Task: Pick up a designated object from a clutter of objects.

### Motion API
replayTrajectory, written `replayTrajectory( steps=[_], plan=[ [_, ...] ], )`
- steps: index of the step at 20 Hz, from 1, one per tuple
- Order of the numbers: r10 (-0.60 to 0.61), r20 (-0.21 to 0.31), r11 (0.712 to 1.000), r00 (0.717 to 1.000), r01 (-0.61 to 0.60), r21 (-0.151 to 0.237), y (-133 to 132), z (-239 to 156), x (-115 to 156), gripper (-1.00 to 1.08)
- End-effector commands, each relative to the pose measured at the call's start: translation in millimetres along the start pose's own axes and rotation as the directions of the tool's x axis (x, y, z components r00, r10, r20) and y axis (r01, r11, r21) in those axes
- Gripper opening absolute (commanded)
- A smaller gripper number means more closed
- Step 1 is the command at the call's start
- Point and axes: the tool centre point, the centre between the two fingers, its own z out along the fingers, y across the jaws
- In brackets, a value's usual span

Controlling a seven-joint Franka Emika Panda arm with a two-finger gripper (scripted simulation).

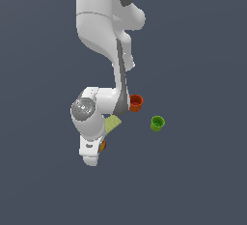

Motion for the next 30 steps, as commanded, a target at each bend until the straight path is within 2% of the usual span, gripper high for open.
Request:
replayTrajectory(
  steps=[1, 8, 15, 30],
  plan=[
    [0.0, 0.0, 1.0, 1.0, 0.0, 0.0, 0, 0, 0, -1.0],
    [0.0, 0.0, 1.0, 1.0, 0.0, 0.0, -4, -7, 5, -1.0],
    [-0.001, 0.001, 1.0, 1.0, 0.001, 0.0, -17, -33, 23, -1.0],
    [-0.001, 0.005, 1.0, 1.0, 0.001, 0.0, -76, -147, 105, -1.0]
  ],
)
